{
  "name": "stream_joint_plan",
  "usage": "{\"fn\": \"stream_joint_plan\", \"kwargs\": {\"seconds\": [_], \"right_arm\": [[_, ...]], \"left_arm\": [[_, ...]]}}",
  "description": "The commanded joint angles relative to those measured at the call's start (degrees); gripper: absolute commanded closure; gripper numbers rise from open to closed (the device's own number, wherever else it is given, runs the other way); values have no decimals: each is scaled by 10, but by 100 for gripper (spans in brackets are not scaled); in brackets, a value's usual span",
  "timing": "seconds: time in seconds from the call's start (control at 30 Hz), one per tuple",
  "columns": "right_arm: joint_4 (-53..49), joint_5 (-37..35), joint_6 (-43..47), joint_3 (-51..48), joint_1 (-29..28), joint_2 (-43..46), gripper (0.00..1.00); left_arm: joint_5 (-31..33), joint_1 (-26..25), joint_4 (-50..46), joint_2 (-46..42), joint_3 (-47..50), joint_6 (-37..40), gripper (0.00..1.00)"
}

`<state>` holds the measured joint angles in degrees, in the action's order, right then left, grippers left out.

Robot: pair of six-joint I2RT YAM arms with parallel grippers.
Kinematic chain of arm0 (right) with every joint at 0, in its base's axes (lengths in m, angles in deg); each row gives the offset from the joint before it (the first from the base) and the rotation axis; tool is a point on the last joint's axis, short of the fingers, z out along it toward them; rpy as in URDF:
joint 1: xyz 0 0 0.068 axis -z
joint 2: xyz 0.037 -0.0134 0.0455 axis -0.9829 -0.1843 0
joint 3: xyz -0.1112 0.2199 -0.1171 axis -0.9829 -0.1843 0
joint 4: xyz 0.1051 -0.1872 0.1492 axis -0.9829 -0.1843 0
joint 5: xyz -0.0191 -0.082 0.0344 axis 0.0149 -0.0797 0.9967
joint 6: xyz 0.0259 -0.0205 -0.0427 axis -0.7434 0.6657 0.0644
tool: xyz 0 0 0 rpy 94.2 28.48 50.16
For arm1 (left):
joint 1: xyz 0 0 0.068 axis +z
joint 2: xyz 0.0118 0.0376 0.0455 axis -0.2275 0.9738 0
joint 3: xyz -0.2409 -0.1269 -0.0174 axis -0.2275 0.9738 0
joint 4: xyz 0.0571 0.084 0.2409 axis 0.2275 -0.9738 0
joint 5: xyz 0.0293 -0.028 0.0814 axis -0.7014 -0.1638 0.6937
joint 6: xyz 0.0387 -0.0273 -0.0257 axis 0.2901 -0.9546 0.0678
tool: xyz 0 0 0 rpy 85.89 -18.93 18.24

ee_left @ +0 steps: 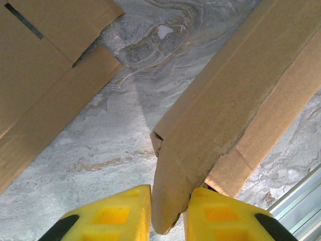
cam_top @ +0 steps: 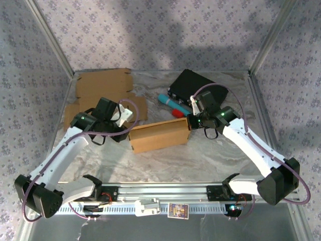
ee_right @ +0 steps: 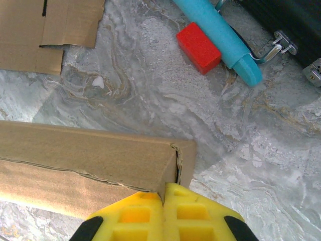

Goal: Fold the paper box

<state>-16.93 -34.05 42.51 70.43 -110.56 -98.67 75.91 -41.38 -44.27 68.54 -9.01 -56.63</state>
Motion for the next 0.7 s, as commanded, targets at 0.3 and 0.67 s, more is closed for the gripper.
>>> {"fn": "stream_joint_plan", "kwargs": {"seconds": [0.3,0.67], "right_arm": [[-38,-5,-15,7,-2,-9,100],[-38,-21,-33,12,-19,-17,100]], "left_arm": [[1,1,-13,12,-35,-16,100],[-15,-10,-29,37,-60,-170,100]]}}
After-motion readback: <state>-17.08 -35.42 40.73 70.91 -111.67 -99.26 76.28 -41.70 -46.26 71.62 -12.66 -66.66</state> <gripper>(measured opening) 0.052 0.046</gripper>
